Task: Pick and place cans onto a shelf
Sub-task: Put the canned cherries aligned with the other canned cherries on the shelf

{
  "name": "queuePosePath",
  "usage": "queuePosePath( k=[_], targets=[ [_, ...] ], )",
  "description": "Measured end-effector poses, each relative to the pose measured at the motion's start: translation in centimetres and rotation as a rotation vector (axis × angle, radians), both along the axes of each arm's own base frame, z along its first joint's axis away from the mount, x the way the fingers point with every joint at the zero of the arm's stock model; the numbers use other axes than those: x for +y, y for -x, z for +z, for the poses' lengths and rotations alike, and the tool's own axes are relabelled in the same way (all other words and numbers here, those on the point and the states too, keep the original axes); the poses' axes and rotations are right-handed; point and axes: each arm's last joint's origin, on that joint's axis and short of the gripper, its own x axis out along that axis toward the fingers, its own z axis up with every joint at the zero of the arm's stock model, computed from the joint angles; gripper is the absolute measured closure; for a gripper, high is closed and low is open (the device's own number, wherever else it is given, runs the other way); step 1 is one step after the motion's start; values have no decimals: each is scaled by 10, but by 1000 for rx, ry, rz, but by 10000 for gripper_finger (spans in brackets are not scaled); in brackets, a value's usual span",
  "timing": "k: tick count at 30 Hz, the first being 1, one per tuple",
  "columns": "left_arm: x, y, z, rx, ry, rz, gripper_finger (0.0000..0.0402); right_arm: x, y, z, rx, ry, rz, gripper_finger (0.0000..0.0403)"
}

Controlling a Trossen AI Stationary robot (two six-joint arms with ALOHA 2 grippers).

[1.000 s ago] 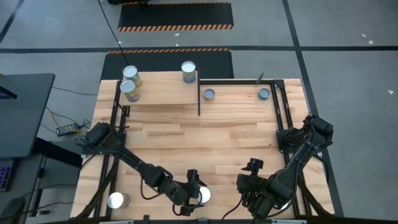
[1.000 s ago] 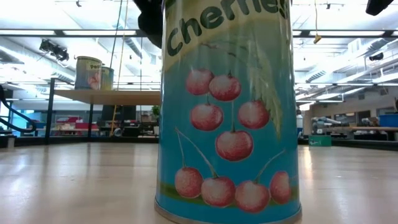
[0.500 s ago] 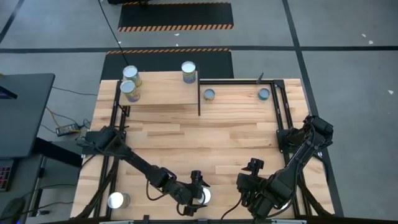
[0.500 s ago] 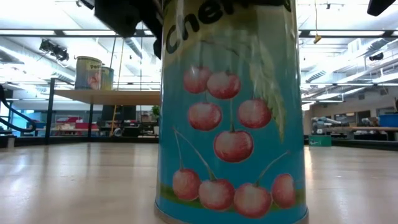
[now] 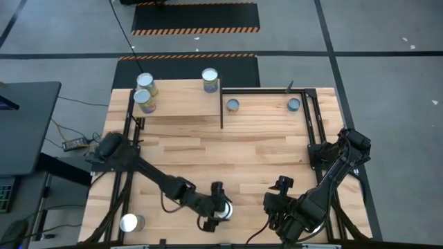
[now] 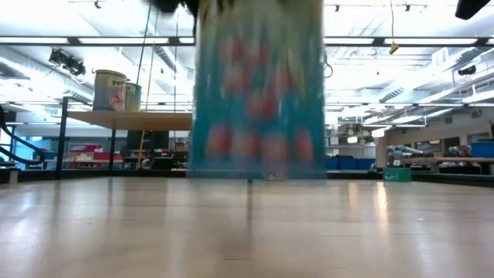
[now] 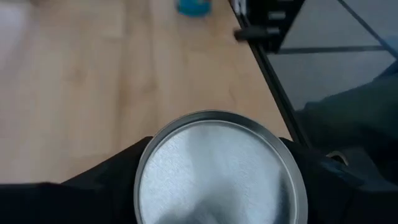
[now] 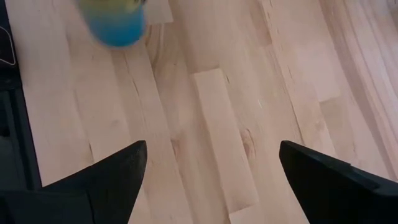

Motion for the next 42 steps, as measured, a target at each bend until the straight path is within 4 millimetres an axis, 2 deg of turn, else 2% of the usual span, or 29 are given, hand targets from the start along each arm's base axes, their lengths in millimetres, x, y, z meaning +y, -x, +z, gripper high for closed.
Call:
queuePosePath(
  k=[5,10,15,18,23,27,30,33,37,42],
  targets=[
    [40,18,55,-5,-112,65,81,-6,-7,1,-7,46,29,28],
    [104,40,119,-101,-216,152,86,-18,-18,1,7,113,69,28],
    [172,61,153,-139,-275,147,85,-37,-31,6,38,167,113,28],
    [212,71,159,-115,-291,141,85,-53,-41,10,51,201,130,28],
    [272,77,153,-69,-349,168,85,-81,-53,20,61,231,131,28],
    [316,83,148,-92,-271,164,85,-92,-51,34,16,250,126,28],
    [339,87,144,-88,-259,211,85,-98,-42,38,-15,241,125,28],
    [353,86,137,-83,-243,220,85,-105,-34,41,-82,182,121,28],
    [362,87,135,-94,-231,217,85,-117,-26,43,-181,100,136,28],
    [368,88,158,-132,-258,218,85,-142,-23,39,-258,29,123,28]
  ],
)
